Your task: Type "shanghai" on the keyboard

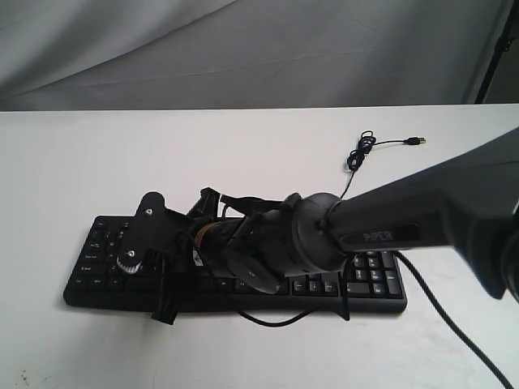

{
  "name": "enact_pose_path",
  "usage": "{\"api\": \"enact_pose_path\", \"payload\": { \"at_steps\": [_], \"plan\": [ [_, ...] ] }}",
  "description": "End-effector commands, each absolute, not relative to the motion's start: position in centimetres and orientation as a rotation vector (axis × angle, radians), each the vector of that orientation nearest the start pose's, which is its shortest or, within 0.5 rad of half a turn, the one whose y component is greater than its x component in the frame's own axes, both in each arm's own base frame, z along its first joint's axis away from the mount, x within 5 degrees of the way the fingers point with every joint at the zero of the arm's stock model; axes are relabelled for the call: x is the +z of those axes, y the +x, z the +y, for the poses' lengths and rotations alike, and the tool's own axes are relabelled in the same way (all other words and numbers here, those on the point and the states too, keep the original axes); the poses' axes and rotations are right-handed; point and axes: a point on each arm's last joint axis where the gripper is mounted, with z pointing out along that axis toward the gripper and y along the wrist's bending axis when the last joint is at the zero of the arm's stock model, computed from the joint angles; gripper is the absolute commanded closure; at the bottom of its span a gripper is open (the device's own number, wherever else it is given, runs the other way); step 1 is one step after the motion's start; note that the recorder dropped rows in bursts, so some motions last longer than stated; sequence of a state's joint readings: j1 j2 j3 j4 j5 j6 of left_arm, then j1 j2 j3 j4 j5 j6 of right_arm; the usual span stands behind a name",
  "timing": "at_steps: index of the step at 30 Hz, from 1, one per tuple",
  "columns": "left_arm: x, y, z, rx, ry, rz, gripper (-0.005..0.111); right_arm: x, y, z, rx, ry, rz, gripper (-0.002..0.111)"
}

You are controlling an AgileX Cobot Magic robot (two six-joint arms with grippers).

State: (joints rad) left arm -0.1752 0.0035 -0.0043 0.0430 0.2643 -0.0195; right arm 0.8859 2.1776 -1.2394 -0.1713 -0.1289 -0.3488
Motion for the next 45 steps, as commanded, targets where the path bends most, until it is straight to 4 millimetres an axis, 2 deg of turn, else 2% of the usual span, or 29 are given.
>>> {"api": "enact_pose_path", "payload": {
  "at_steps": [1,10,15,22,29,36,45],
  "plan": [
    [19.0,5.4,-0.9,-0.103,0.167,1.736,0.107,9.5,28.0,34.6,0.214,-1.5,1.742,0.108],
    [19.0,5.4,-0.9,-0.103,0.167,1.736,0.107,11.2,28.0,34.4,0.208,-1.492,1.727,0.108],
    [19.0,5.4,-0.9,-0.103,0.167,1.736,0.107,12.7,28.4,33.4,0.181,-1.485,1.749,0.108],
    [19.0,5.4,-0.9,-0.103,0.167,1.736,0.107,12.2,27.9,32.5,0.182,-1.489,1.756,0.108],
    [19.0,5.4,-0.9,-0.103,0.167,1.736,0.107,12.2,27.9,32.5,0.186,-1.482,1.753,0.108],
    [19.0,5.4,-0.9,-0.103,0.167,1.736,0.107,11.2,28.0,32.6,0.191,-1.484,1.758,0.108],
    [19.0,5.4,-0.9,-0.103,0.167,1.736,0.107,11.2,28.0,32.7,0.193,-1.482,1.755,0.108]
  ]
}}
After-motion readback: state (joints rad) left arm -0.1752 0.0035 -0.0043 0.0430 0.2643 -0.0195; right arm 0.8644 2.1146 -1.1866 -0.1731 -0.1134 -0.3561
